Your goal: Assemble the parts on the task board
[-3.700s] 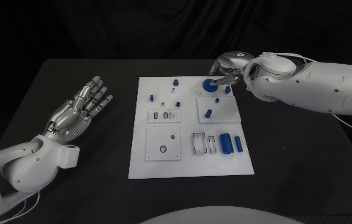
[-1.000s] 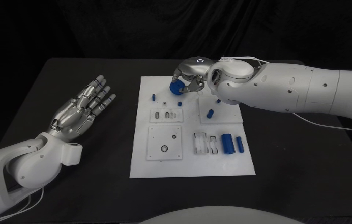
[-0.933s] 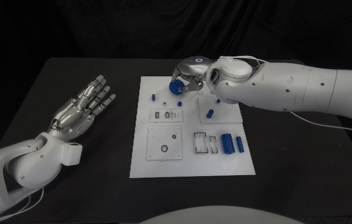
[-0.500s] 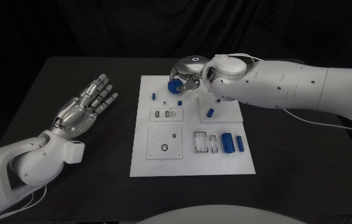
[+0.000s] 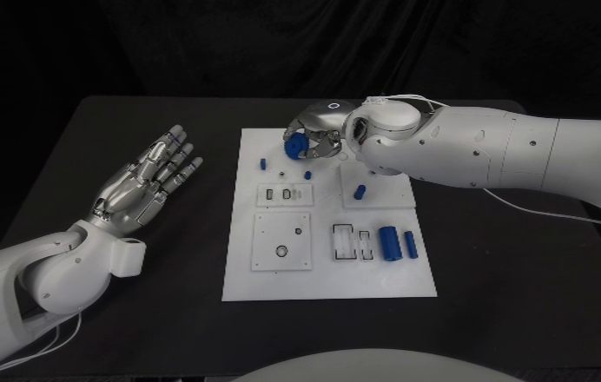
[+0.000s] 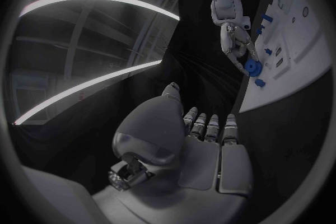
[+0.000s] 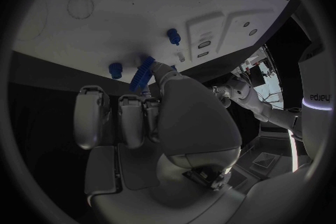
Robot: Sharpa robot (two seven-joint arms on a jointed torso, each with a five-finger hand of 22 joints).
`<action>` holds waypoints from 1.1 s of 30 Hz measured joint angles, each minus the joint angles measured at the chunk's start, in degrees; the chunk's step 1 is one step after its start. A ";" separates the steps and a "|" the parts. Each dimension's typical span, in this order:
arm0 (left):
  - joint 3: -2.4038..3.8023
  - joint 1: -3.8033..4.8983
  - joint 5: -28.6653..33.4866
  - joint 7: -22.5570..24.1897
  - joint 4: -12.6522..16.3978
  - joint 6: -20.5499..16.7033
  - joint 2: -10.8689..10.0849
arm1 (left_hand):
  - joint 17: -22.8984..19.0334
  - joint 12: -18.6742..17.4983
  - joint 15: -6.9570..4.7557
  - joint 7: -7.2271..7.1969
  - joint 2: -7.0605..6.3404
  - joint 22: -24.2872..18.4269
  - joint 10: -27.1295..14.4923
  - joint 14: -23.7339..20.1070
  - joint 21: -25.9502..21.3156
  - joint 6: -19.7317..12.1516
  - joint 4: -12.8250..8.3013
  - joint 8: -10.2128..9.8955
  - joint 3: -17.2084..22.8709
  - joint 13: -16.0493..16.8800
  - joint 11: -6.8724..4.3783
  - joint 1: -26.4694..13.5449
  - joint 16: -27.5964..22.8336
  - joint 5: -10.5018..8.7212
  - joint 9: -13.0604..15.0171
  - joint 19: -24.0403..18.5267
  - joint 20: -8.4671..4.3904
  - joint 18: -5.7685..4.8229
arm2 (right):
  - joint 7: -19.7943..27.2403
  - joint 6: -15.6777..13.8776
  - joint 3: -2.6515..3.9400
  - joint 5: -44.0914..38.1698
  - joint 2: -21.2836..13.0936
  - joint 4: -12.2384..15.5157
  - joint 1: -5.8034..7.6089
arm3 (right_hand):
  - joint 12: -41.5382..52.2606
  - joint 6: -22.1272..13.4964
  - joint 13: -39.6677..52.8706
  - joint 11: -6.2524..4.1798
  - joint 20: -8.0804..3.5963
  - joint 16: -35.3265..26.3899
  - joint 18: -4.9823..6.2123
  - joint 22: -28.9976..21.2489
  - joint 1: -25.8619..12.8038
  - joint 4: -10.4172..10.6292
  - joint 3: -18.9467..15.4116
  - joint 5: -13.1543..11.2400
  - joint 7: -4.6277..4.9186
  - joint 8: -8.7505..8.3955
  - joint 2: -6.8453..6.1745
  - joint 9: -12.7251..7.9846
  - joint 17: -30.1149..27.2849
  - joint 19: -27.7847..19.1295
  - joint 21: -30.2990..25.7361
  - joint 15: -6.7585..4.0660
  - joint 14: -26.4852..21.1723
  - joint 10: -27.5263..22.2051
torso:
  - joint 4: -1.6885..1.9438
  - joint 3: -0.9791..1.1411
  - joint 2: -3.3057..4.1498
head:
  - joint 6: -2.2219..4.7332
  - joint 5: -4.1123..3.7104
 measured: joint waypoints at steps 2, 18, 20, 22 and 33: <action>0.00 0.00 0.00 0.00 -0.06 0.02 0.00 | 0.00 0.00 0.00 0.00 0.00 0.00 0.00 0.00 0.00 0.00 0.00 0.00 0.00 0.00 0.00 0.00 0.00 0.00 0.00 -0.01 0.01 0.00 | 0.08 0.00 0.00 0.00 -0.21 0.15 0.00 | -0.10 -0.72 0.00 -0.21 -0.01 -0.19 0.00 0.00 -0.22 0.00 0.00 -0.31 -0.05 -0.17 -0.22 -0.42 0.00 -0.41 -0.22 -0.20 0.20 -0.21 | -0.02 0.01 -0.01 | 0.02 0.11; 0.00 0.00 0.00 0.00 -0.24 0.09 -0.08 | 0.03 0.00 -0.01 0.00 0.00 0.01 0.00 0.00 0.00 0.00 0.00 0.00 0.00 0.00 0.00 0.00 0.00 0.00 0.00 -0.21 0.21 0.00 | 0.10 -0.40 0.05 -0.01 -1.91 1.20 0.00 | -0.22 3.59 -0.01 -0.21 -0.01 -0.35 0.00 -0.01 -0.22 0.16 0.16 -0.80 0.77 0.89 -0.22 0.10 0.00 -0.41 -0.70 -0.20 0.20 -0.21 | -0.09 -0.01 -0.09 | -0.06 0.23; 0.00 0.00 0.00 0.00 -0.26 0.09 -0.09 | 0.03 0.00 -0.01 0.00 0.00 0.01 0.00 0.00 0.00 0.00 0.00 0.00 0.00 0.00 0.00 0.00 0.00 0.00 0.00 -0.21 0.21 0.00 | 0.09 -0.53 0.04 -0.01 -2.02 1.20 0.00 | -0.22 3.59 -0.01 -0.20 -0.01 -0.36 0.00 -0.01 -0.22 0.16 0.16 -0.80 0.77 0.89 -0.22 0.10 0.00 -0.41 -0.70 -0.20 0.20 -0.21 | -0.07 -0.02 -0.09 | -0.05 0.21; 0.00 0.00 0.00 0.00 -0.28 0.09 -0.09 | 0.03 0.00 -0.01 0.00 0.00 0.01 0.00 0.00 0.00 0.00 0.00 0.00 0.00 0.00 0.00 0.00 0.00 0.00 0.00 -0.21 0.21 0.00 | 0.09 -0.65 0.03 -0.01 -2.10 1.20 -0.01 | -0.22 3.59 -0.01 -0.21 -0.01 -0.58 0.00 -0.01 -0.22 0.16 0.15 -0.80 0.77 0.90 -0.22 0.04 0.00 -0.41 -0.70 -0.20 0.20 -0.21 | -0.07 -0.02 -0.09 | -0.04 0.20; 0.00 0.00 0.00 0.00 -0.48 0.13 -0.02 | 0.04 0.00 -0.01 0.51 0.00 0.02 0.00 0.00 0.00 0.10 0.00 0.00 0.00 0.00 0.00 0.00 0.00 0.00 0.00 -0.21 0.21 0.00 | 0.09 -1.10 -0.02 -0.04 -2.34 1.51 -0.11 | -0.22 3.17 0.00 -0.20 0.19 -0.57 0.00 -0.02 -0.22 0.15 0.15 -0.80 0.35 1.01 -0.22 -0.40 0.00 -0.61 -0.93 -0.20 0.20 -0.21 | -0.01 -0.05 -0.07 | -0.14 0.17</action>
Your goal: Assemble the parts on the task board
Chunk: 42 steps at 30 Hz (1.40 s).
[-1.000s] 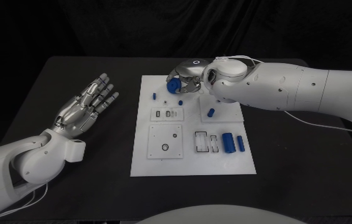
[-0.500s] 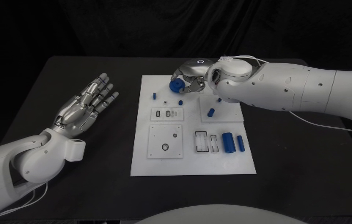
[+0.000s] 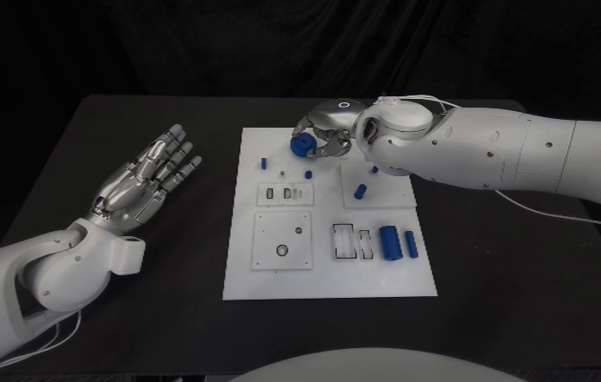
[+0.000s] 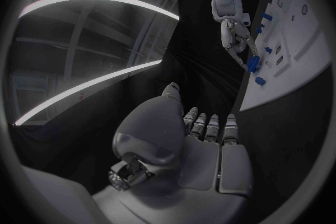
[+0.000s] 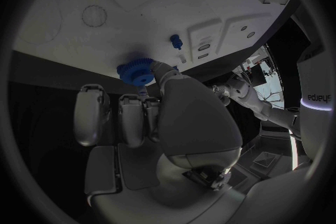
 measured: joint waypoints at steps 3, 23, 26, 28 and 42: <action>0.00 0.00 0.00 0.00 -0.02 0.02 0.02 | 0.00 0.00 0.00 0.00 0.00 0.00 0.00 0.00 0.00 0.00 0.00 0.00 0.00 0.00 0.00 0.00 0.00 0.00 0.00 0.00 0.00 0.00 | 0.00 0.02 0.00 0.00 -0.01 0.15 -0.01 | 0.00 0.00 0.00 0.00 0.00 -0.25 -0.01 0.00 0.00 0.00 0.00 0.00 0.00 -0.24 0.00 0.00 0.00 0.00 0.00 0.00 0.00 0.00 | 0.01 0.00 0.02 | -0.03 -0.07; 0.00 0.00 0.00 0.00 -0.09 0.08 0.13 | -0.04 0.00 0.21 0.20 0.00 -0.05 0.00 0.21 0.00 0.20 0.00 0.00 0.00 0.00 0.00 0.00 0.00 0.32 0.00 0.00 0.00 0.00 | 0.00 0.91 -0.10 -0.02 0.46 0.52 -0.25 | -0.34 -0.11 0.00 -0.66 -0.43 -0.25 0.00 -0.01 0.00 0.16 0.15 -0.22 -1.15 -0.30 0.00 -0.33 0.00 -0.43 -0.44 -0.39 -0.14 -0.67 | -0.02 -0.01 -0.01 | -0.41 -0.13; 0.00 0.00 0.00 0.00 -0.09 0.08 0.11 | -0.04 0.00 0.21 0.20 0.00 -0.05 0.00 0.21 0.00 0.20 0.00 0.00 0.00 0.00 0.00 0.00 0.00 0.32 0.00 0.00 0.00 0.00 | -0.02 0.98 -0.10 -0.03 0.45 0.46 -0.25 | -0.80 -4.54 0.00 -1.24 -0.81 -0.66 0.58 -0.01 0.00 0.16 0.15 -0.61 -1.78 -1.54 0.00 -1.91 0.00 -0.81 -1.13 -0.64 -0.02 -1.24 | -0.02 -0.01 -0.01 | -0.48 -0.09; 0.00 0.00 0.00 0.00 -0.09 0.08 0.07 | -0.04 0.00 0.21 0.20 0.00 -0.05 0.00 0.21 0.00 0.20 0.00 0.00 0.00 0.00 0.00 0.00 0.00 0.32 0.00 0.00 0.00 0.00 | -0.05 0.99 -0.09 -0.03 0.39 0.42 -0.25 | -0.88 -9.58 0.00 -1.37 -0.99 -1.11 0.94 -0.01 0.00 0.16 0.15 -0.94 -2.01 -2.12 0.01 -3.48 0.00 -0.99 -1.60 -0.78 -0.15 -1.38 | 0.00 -0.01 -0.01 | -0.52 -0.08; 0.00 -0.01 0.00 0.00 0.01 0.08 -0.35 | -0.01 0.00 0.20 0.62 0.00 -0.03 0.00 0.21 0.00 0.20 -0.16 0.00 0.16 0.00 0.00 0.00 0.00 0.32 0.05 0.00 0.00 0.00 | 0.12 -4.76 -0.11 0.00 -5.43 4.34 2.06 | -1.55 -15.47 0.00 -1.90 -1.53 -1.82 0.92 -0.02 -0.95 2.26 -1.15 -3.77 -2.41 -1.85 -0.14 -6.19 0.00 -1.53 -2.62 -1.37 0.04 -2.34 | 0.04 -0.02 0.03 | -0.07 -0.09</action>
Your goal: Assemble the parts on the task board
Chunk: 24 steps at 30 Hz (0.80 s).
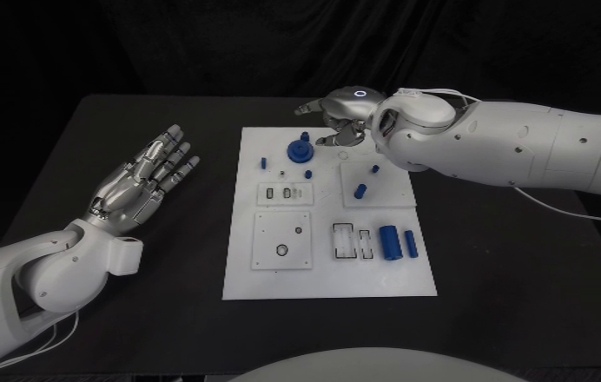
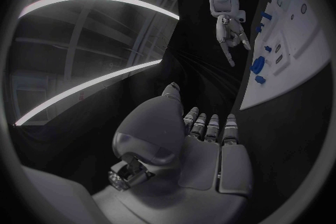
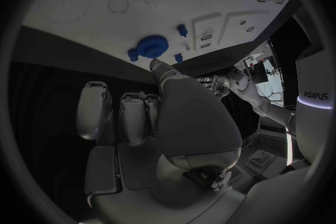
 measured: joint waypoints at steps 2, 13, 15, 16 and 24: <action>0.00 0.00 0.00 0.00 0.04 -0.01 -0.10 | 0.00 0.00 0.00 0.00 0.00 0.00 0.00 0.00 0.00 0.00 0.00 0.00 0.00 0.00 0.00 0.00 0.00 0.00 0.00 0.00 0.00 0.00 | 0.00 -0.99 0.05 0.12 -1.87 1.59 0.98 | 0.14 3.90 0.00 0.53 0.07 0.10 0.00 0.00 -0.30 0.75 -0.36 -0.64 0.53 1.01 0.02 0.67 0.00 0.65 0.56 0.00 0.00 0.56 | -0.02 0.00 0.00 | 0.03 -0.08; 0.00 -0.01 0.00 0.01 0.35 -0.04 -0.28 | 0.01 0.00 0.00 0.00 0.00 0.01 0.00 0.00 0.00 0.00 0.00 0.00 0.00 0.00 0.00 0.00 0.00 0.00 0.00 0.00 0.00 -0.01 | -1.18 -2.84 -0.02 1.47 -14.39 8.94 2.84 | 2.99 18.35 -0.01 1.59 1.05 2.92 0.00 0.00 -2.78 4.36 -2.78 -3.28 2.62 5.22 0.37 3.03 0.00 4.35 4.96 0.72 -0.10 2.65 | -0.10 0.01 0.02 | 0.15 -0.72; 0.00 -0.01 0.01 0.01 0.35 -0.04 -0.19 | 0.01 0.00 0.00 0.00 0.00 0.01 0.00 0.00 0.00 0.00 0.00 0.00 0.00 0.00 0.00 0.00 0.00 0.00 0.00 0.00 0.00 0.00 | -1.49 -2.96 -0.01 1.59 -15.89 9.26 2.29 | 2.99 18.35 -0.01 1.59 1.05 2.93 -0.01 0.00 -2.99 4.41 -2.83 -3.71 2.63 5.22 0.16 2.99 0.00 4.35 4.96 0.72 -0.10 2.65 | -0.10 0.01 0.01 | 0.18 -0.83; 0.00 -0.01 0.01 0.01 0.34 -0.04 -0.11 | 0.01 0.00 0.00 0.00 0.00 0.01 0.00 0.00 0.00 0.00 0.00 0.00 0.00 0.00 0.00 0.00 0.00 0.00 0.00 0.00 0.00 0.00 | -1.62 -3.06 -0.02 1.66 -16.52 9.31 1.94 | 2.99 18.35 -0.01 1.59 1.05 2.89 0.00 0.00 -2.99 4.41 -2.82 -3.71 2.62 5.22 0.16 2.97 0.00 4.35 4.96 0.72 -0.10 2.65 | -0.09 0.00 0.00 | 0.19 -0.89; 0.00 -0.01 0.01 0.01 0.24 -0.01 0.74 | 0.00 0.00 -0.01 0.00 0.00 0.02 0.00 0.00 0.00 0.00 -0.16 0.00 0.16 0.00 0.00 0.00 0.00 0.00 0.00 0.00 0.00 0.00 | -3.09 -4.70 -0.14 2.03 -20.79 9.48 -0.68 | 2.76 18.76 -0.01 1.59 1.05 2.21 -0.01 -0.01 -2.52 4.71 -3.13 -5.29 2.62 5.21 -0.32 2.91 0.00 4.34 4.50 0.72 -0.10 2.65 | -0.07 -0.02 -0.04 | 0.07 -2.01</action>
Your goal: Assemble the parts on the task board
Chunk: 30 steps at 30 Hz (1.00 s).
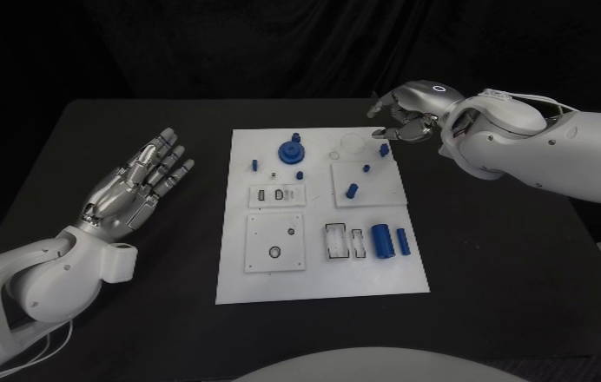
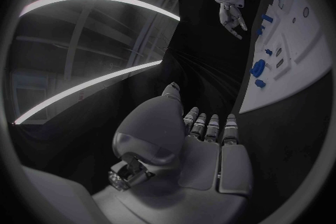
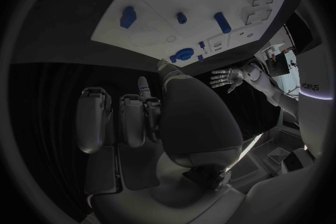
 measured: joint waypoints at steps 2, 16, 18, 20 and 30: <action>0.00 0.00 0.00 0.00 -0.04 0.00 0.07 | -0.01 0.00 0.00 0.00 0.00 0.00 0.00 0.00 0.00 0.00 0.00 0.00 0.00 0.00 0.00 0.00 0.00 0.00 0.00 0.00 0.00 0.00 | -0.33 -0.48 0.00 0.06 -0.72 0.04 -0.59 | 0.00 0.00 0.00 0.00 0.00 -0.63 -0.01 0.00 0.53 0.16 -0.16 -0.49 0.00 -0.38 -0.53 -0.06 0.00 0.00 -0.34 0.00 0.00 0.00 | 0.01 0.00 0.00 | -0.07 -0.24; -0.01 0.00 0.00 0.00 -0.40 0.12 0.45 | -0.03 0.00 0.00 0.00 0.23 0.01 0.00 0.00 0.00 0.00 0.00 0.00 0.00 0.00 0.00 0.23 0.00 0.24 0.00 0.00 0.00 0.00 | -2.40 -2.16 -0.01 0.24 -1.75 -1.27 -2.67 | -0.88 0.20 0.04 0.00 0.08 -2.39 -0.01 0.00 1.43 1.20 -0.87 -2.20 -0.20 -0.94 -1.43 -0.19 0.00 -1.18 -2.00 0.00 0.00 0.00 | 0.17 0.08 0.00 | -0.49 -0.63; -0.01 0.00 0.00 0.00 -0.44 0.13 0.45 | -0.03 0.00 0.00 0.00 0.23 0.01 0.00 0.00 0.00 0.00 0.00 0.00 0.00 0.00 0.00 0.23 0.00 0.24 0.00 0.00 0.00 0.00 | -2.59 -2.16 -0.01 0.25 -1.73 -1.38 -2.95 | -0.89 0.20 0.04 0.00 0.08 -2.51 -0.01 0.00 1.43 1.20 -0.87 -2.20 -0.20 -0.94 -1.43 -0.19 0.00 -1.18 -2.31 0.00 0.00 0.00 | 0.13 0.10 0.03 | -0.44 -0.43; -0.01 -0.01 0.00 0.00 -0.44 0.15 0.45 | -0.03 0.00 0.13 0.00 0.23 0.01 0.00 -0.13 0.00 0.00 0.00 0.00 0.00 0.00 0.00 0.23 0.00 0.24 0.00 0.00 0.00 0.00 | -2.80 -2.16 -0.01 0.25 -1.72 -1.51 -3.28 | -0.89 0.20 0.04 0.00 0.08 -2.84 -0.01 0.00 1.43 1.20 -0.87 -2.27 -0.20 -0.95 -1.43 -0.19 0.00 -1.28 -2.43 0.00 0.00 0.00 | 0.05 0.10 0.04 | -0.35 -0.30; 0.00 -0.01 0.00 0.00 -0.42 0.22 0.45 | -0.01 0.00 0.21 0.00 0.23 0.01 0.00 -0.21 0.00 0.00 0.00 0.00 -0.01 0.00 0.00 0.23 0.00 0.24 0.00 0.00 0.00 0.00 | -3.28 -2.14 -0.03 0.28 -1.16 -1.94 -4.25 | -1.78 0.20 0.03 0.00 0.08 -4.96 -0.02 0.00 1.90 1.35 -1.03 -2.65 -0.20 -0.95 -1.54 -0.19 0.00 -2.62 -4.34 0.00 0.00 0.00 | 0.10 0.09 0.05 | -0.41 -0.28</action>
